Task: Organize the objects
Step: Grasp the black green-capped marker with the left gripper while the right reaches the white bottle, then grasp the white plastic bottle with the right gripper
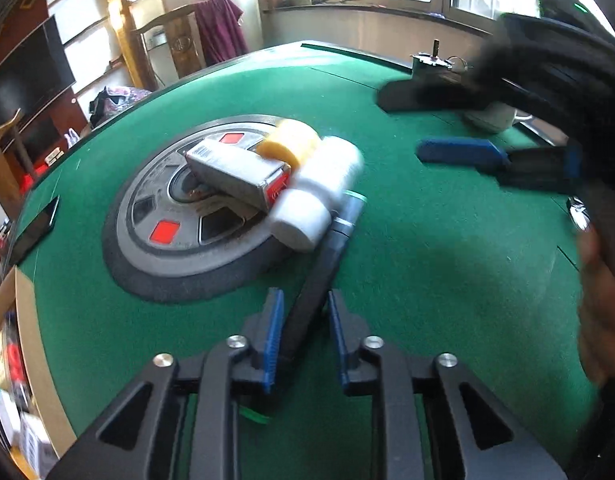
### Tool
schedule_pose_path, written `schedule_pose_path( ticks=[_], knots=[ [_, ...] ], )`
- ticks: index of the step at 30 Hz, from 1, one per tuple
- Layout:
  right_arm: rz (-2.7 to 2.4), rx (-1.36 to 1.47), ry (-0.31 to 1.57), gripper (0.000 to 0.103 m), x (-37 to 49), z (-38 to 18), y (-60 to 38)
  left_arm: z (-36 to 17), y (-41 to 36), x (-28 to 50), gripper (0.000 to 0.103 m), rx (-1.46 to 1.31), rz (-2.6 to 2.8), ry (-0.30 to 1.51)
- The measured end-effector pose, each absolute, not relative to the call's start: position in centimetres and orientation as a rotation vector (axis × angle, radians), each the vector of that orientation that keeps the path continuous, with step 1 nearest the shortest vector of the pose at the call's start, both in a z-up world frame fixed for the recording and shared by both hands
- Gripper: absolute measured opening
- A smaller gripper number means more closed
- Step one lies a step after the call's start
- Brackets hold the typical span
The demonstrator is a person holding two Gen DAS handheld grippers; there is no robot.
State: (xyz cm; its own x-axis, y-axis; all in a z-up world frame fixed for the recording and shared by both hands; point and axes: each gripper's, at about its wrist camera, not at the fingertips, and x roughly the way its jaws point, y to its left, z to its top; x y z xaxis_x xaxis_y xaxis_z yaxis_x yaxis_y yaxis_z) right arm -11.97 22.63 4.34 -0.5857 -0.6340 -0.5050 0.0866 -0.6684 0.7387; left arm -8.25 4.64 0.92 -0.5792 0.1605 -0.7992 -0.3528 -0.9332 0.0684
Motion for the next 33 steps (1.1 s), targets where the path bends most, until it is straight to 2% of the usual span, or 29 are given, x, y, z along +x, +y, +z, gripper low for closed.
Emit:
schedule_pose_path(
  ticks=[2, 6, 12, 14, 21, 25, 29, 33],
  knots=[
    [-2.317, 1.104, -0.904, 0.058, -12.8, 4.7, 22.6, 0.8, 4.0, -6.9, 0.013, -1.276, 2.552, 0.238],
    [-2.314, 1.132, -0.838, 0.058, -15.7, 4.8, 22.3, 0.9, 1.8, -5.2, 0.013, -1.314, 2.567, 0.023],
    [-2.238, 1.212, -0.787, 0.058, -18.4, 3.5, 19.4, 0.8, -1.6, -5.0, 0.013, -1.352, 2.665, -0.065],
    [-2.243, 1.211, -0.680, 0.058, -18.5, 3.7, 18.1, 0.8, -2.8, -5.7, 0.013, -1.356, 2.660, -0.141],
    [-2.107, 1.288, -0.605, 0.058, -17.6, 2.5, 17.7, 0.5, -4.0, -5.8, 0.013, -1.344, 2.647, -0.231],
    [-1.993, 1.310, -0.491, 0.058, -14.4, 2.7, 16.7, 0.3, -4.4, -6.0, 0.014, -1.340, 2.652, -0.253],
    [-2.128, 1.251, -0.284, 0.058, -12.8, 2.9, 15.2, 0.3, -4.1, -6.2, 0.014, -1.329, 2.679, -0.233],
    [-2.145, 1.263, -0.226, 0.059, -12.8, 2.0, 13.6, 0.2, -3.7, -6.5, 0.014, -1.309, 2.720, -0.193]
  ],
)
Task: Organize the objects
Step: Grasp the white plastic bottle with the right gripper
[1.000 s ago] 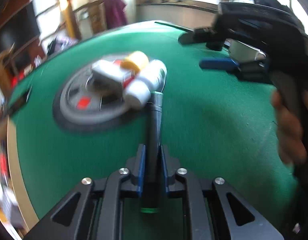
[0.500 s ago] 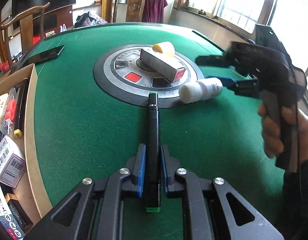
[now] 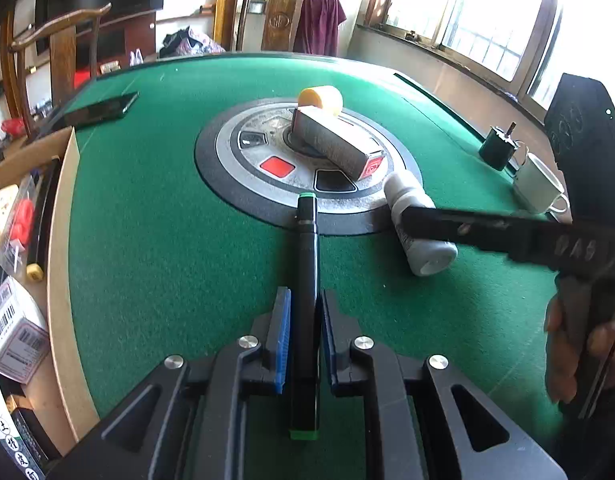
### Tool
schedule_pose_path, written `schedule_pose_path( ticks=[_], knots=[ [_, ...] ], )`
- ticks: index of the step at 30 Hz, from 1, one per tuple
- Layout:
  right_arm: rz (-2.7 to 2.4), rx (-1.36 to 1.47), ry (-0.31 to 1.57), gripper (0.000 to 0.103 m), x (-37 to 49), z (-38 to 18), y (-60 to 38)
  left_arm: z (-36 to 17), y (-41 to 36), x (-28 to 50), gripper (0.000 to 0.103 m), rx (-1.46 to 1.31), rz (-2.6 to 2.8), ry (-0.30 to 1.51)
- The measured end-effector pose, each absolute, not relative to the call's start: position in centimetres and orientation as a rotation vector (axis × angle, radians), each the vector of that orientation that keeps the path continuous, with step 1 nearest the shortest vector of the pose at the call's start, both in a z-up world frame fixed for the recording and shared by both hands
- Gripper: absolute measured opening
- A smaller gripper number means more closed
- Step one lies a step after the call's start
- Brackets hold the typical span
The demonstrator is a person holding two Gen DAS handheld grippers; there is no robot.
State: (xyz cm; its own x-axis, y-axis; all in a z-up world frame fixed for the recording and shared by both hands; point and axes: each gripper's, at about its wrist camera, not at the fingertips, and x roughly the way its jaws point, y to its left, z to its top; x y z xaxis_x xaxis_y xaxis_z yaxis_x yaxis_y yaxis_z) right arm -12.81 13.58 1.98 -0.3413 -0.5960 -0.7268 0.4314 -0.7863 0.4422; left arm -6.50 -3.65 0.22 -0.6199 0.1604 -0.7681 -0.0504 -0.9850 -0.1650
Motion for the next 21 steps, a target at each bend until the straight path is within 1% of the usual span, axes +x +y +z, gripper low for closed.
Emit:
schedule_pose_path(
  ticks=[2, 3, 5, 6, 12, 17, 21],
  knots=[
    [-2.201, 1.260, -0.159, 0.058, -12.3, 1.6, 12.6, 0.2, -3.5, -6.5, 0.013, -1.305, 2.730, -0.172],
    [-2.227, 1.273, -0.128, 0.049, -12.6, 1.9, 12.2, 0.2, -3.5, -6.4, 0.013, -1.303, 2.732, -0.165],
    [-2.289, 1.284, -0.085, 0.037, -12.3, 2.0, 12.0, 0.3, -3.8, -6.2, 0.013, -1.301, 2.725, -0.200],
    [-2.299, 1.291, -0.090, 0.034, -12.3, 2.0, 12.2, 0.3, -4.0, -6.2, 0.013, -1.299, 2.723, -0.215],
    [-2.320, 1.267, -0.191, 0.034, -12.4, 2.7, 13.6, 0.9, -5.3, -6.0, 0.013, -1.247, 2.722, -0.326],
    [-2.306, 1.251, -0.271, 0.034, -12.0, 3.4, 14.2, 1.0, -5.6, -6.0, 0.013, -1.239, 2.730, -0.358],
    [-2.286, 1.253, -0.289, 0.034, -12.0, 3.4, 14.1, 1.1, -5.6, -5.9, 0.013, -1.231, 2.734, -0.360]
  ],
)
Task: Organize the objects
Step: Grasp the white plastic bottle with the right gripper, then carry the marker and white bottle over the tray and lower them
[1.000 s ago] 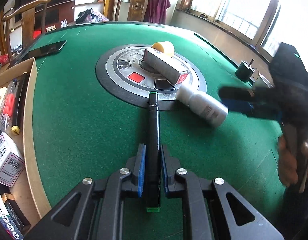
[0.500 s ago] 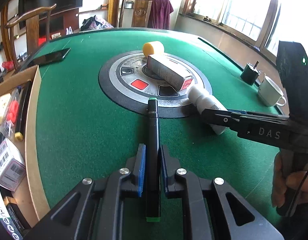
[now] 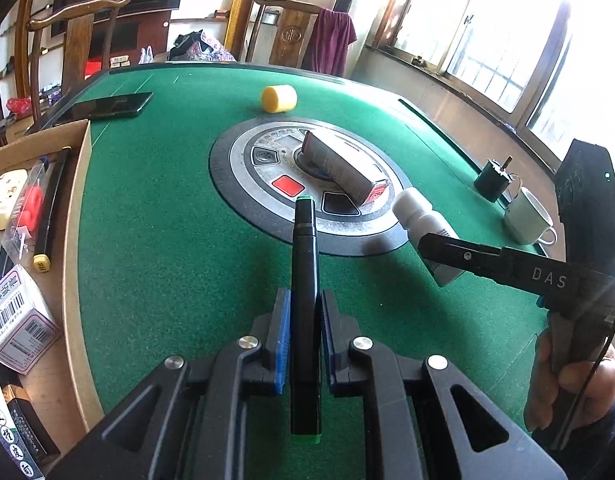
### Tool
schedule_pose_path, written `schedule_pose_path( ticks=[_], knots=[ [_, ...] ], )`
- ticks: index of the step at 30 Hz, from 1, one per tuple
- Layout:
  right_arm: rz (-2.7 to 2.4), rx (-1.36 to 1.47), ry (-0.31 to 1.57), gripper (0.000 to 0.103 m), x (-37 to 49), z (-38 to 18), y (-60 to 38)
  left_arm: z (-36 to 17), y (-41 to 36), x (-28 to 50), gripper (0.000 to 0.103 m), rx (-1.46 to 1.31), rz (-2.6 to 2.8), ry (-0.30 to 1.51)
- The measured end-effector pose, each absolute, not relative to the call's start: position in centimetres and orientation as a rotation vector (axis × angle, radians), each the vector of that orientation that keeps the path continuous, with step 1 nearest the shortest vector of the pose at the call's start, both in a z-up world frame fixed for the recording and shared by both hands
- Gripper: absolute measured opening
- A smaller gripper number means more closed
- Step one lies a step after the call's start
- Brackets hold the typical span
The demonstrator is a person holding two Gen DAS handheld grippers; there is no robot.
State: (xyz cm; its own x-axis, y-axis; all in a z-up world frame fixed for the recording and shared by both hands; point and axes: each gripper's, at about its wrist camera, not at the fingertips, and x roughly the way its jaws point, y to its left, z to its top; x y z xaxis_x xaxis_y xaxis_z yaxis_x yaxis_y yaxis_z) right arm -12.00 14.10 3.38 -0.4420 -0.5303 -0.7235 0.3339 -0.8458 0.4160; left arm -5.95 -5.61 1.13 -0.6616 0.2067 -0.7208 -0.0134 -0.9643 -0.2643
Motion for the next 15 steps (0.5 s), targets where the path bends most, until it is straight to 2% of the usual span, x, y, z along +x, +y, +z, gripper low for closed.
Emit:
schedule_pose_path(
  ticks=[15],
  knots=[
    [-2.271, 1.230, -0.343, 0.034, -11.95, 3.70, 14.47, 2.01, -6.13, -5.40, 0.013, -1.182, 2.748, -0.402]
  ],
)
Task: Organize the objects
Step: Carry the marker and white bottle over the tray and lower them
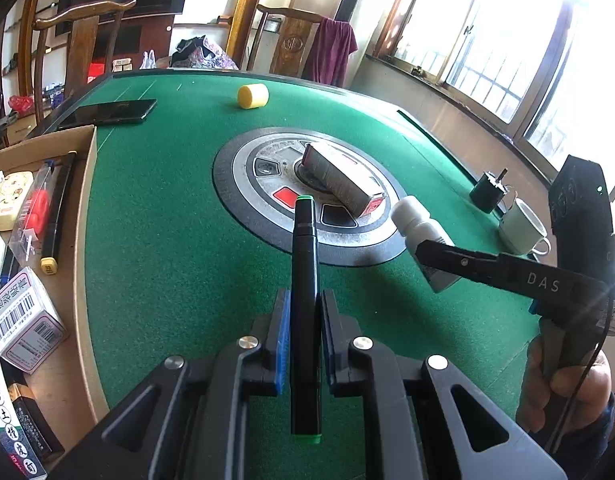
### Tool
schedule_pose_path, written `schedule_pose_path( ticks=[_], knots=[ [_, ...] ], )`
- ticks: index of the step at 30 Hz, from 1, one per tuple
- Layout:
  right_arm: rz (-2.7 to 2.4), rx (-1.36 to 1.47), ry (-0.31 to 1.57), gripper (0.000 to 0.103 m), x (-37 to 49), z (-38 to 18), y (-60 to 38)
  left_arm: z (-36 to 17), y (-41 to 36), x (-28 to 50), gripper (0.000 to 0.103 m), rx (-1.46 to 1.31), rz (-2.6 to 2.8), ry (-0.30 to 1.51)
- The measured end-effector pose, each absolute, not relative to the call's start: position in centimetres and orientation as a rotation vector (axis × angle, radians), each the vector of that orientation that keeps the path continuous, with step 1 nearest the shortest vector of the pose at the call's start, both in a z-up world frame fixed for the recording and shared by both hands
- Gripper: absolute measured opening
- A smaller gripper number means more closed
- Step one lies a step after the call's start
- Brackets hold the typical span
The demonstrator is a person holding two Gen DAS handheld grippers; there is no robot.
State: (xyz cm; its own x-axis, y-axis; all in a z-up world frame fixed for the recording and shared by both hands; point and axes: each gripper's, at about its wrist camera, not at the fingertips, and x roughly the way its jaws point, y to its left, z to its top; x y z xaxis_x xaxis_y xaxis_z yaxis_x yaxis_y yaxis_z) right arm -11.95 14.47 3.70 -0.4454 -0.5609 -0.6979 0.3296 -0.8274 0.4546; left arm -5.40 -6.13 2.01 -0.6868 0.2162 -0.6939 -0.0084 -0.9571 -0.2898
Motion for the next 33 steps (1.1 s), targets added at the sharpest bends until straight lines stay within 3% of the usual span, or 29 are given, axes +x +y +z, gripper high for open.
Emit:
schedule_pose_path(
  ticks=[11, 20, 33],
  knots=[
    [-2.181, 1.201, -0.389, 0.034, -10.2, 4.5, 12.1, 6.4, -9.8, -2.2, 0.013, -1.028, 2.804, -0.521],
    [-2.047, 1.162, -0.299, 0.034, -8.5, 7.7, 3.8, 9.0, -18.7, 1.6, 0.013, -0.972, 2.950, -0.635],
    [-1.927, 1.198, -0.119, 0.034, -8.2, 8.4, -9.9, 6.1, -29.1, 0.9, 0.013, -1.166, 3.040, -0.764]
  ],
)
